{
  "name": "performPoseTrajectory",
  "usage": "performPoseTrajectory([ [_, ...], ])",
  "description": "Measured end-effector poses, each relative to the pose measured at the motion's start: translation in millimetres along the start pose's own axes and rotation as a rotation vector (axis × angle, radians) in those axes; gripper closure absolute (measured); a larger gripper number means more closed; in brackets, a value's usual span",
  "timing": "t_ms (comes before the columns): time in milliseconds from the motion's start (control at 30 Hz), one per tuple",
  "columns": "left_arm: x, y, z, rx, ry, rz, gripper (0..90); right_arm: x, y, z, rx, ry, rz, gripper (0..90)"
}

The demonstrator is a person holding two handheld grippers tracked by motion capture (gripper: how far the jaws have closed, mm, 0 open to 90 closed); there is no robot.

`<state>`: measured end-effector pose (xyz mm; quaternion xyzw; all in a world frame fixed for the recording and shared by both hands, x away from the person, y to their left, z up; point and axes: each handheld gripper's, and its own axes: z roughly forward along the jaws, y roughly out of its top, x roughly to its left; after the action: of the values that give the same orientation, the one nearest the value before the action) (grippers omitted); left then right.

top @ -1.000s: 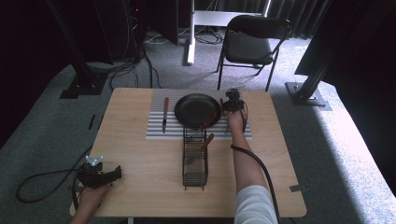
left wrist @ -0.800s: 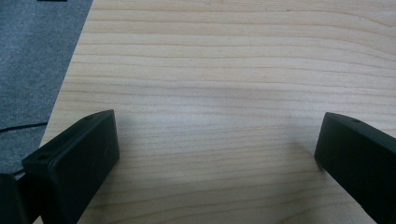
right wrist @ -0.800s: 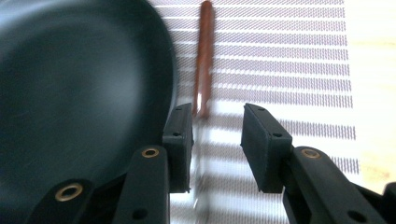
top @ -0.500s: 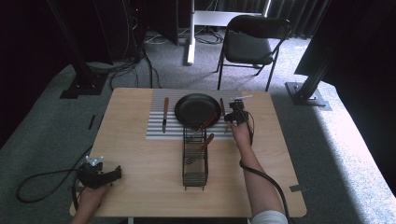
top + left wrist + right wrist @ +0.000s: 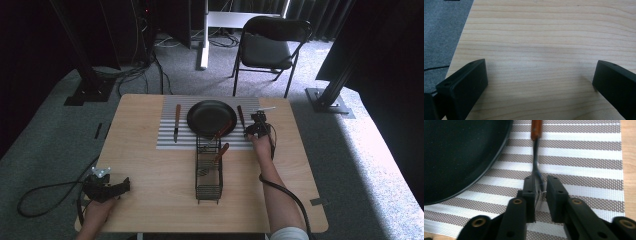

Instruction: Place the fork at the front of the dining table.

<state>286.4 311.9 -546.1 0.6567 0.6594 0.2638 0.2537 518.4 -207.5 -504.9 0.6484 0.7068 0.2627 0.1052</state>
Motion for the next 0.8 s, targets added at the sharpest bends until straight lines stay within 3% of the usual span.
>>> performPoseTrajectory([
  [100,0.0,0.0,0.0,0.000,0.000,0.000,0.0,-4.1,-3.0,-4.9,-0.020,0.013,0.014,64.4],
  [233,0.0,0.0,0.0,0.000,0.000,0.001,0.0,-4.2,-9.7,-10.1,-0.034,0.024,-0.012,46.5],
  [333,0.0,0.0,0.0,0.000,0.000,0.001,0.0,-6.1,-18.1,-14.6,-0.058,0.071,-0.021,28.8],
  [367,0.0,0.0,0.0,0.001,0.000,0.001,0.0,-6.5,-21.3,-15.4,-0.055,0.096,-0.038,23.4],
  [467,0.0,0.0,0.0,0.000,0.000,0.000,0.0,-7.1,-30.8,-15.4,-0.070,0.105,-0.072,13.5],
  [667,0.0,0.0,0.0,0.001,0.000,0.000,0.0,-10.0,-49.2,-19.2,-0.113,0.122,-0.099,13.6],
  [800,0.0,0.1,0.0,0.001,0.000,0.001,0.0,-7.1,-56.6,-20.7,-0.146,0.115,-0.150,13.8],
])
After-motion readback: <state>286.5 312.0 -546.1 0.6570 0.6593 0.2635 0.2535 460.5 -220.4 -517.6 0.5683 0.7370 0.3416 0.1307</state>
